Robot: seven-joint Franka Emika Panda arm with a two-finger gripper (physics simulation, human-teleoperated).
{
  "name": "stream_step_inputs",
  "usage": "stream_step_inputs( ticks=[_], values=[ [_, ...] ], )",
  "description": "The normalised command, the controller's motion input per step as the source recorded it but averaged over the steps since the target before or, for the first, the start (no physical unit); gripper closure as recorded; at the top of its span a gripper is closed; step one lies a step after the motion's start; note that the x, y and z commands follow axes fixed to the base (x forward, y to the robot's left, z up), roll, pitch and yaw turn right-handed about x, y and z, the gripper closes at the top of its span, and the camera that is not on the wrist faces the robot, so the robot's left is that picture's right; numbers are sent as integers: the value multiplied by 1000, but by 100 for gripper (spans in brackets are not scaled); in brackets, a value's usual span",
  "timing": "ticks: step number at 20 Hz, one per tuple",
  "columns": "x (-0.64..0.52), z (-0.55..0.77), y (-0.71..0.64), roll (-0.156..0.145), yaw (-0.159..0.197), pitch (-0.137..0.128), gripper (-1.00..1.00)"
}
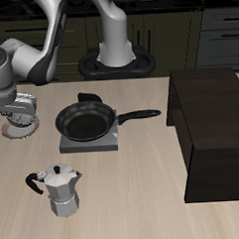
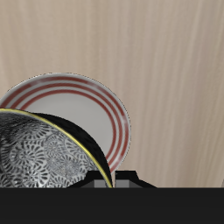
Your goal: Place the bowl on the plate
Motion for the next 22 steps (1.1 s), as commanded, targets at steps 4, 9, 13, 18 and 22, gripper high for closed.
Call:
stream_step_inputs(
  ticks=[4, 9, 13, 18, 22],
  values=[
    [-62, -35, -172, -38, -27, -19, 100],
    [142, 20, -33, -11, -10, -3, 100],
    [156, 15, 143, 34, 32, -7, 100],
    [143, -254, 23, 6, 18, 55, 100],
    [80, -451, -191, -138, -17, 128, -100]
  ],
)
